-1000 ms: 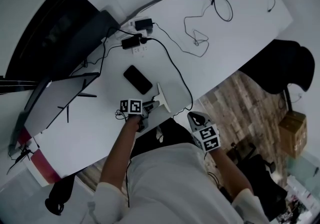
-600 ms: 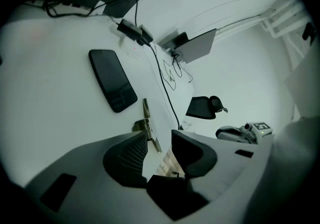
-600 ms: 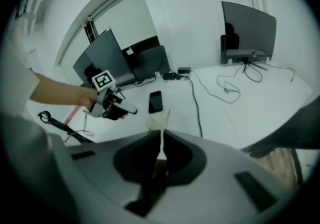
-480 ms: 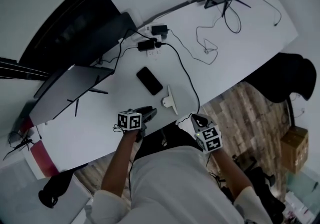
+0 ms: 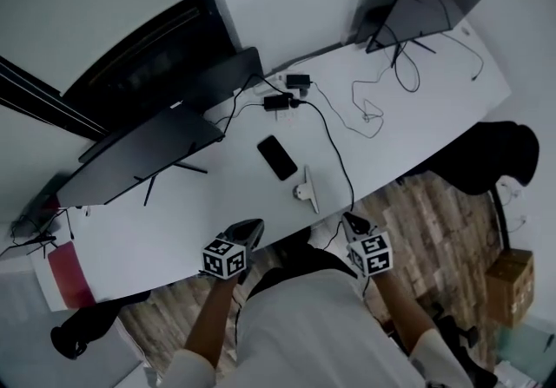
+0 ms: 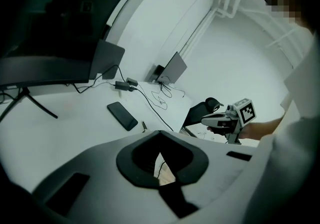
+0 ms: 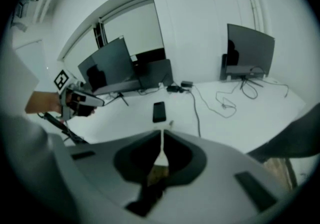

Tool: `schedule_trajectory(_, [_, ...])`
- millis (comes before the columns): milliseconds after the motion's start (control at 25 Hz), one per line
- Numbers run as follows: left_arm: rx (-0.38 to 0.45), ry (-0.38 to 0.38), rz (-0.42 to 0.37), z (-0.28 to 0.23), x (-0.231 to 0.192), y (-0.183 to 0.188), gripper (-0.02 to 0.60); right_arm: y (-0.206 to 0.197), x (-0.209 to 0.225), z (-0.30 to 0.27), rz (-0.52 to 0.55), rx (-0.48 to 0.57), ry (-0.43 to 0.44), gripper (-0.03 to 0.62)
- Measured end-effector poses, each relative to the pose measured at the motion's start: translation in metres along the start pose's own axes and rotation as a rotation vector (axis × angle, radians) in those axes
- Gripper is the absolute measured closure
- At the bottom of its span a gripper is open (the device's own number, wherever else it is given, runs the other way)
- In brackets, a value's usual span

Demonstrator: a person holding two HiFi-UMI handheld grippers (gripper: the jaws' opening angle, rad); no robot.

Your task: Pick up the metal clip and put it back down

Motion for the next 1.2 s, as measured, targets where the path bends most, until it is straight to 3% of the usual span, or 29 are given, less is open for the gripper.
schedule_trajectory(160, [0.088,0.040,-0.025,0.042,0.013,-0.015,0.551,0.002,-0.022,0.019,0.043,0.028,-0.007,0.558])
schedule_trajectory(320, [0.141,0.044,0.024,0.076,0.027,-0.045,0.551,-0.008,-0.040,0.041,0.067,0.050,-0.015,0.557])
schedule_trajectory(760, [0.214,0.097,0.045,0.154,0.063,-0.122,0.551,-0.058,-0.096,0.101,0.109,0.086,-0.017,0.557])
schedule_trajectory(1200, [0.220,0.077,-0.022,0.178,0.089,-0.136,0.551,-0.103,-0.100,0.162,0.044,0.110,-0.091,0.557])
Point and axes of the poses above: the fingertips, and each gripper's own axes: z backward along the fingers, x to its right, y out of its top, the point moved 6 cm from there along z, backward along the fingers, and after that the axes turned 3 degrees about y, right-handed, at the moved point
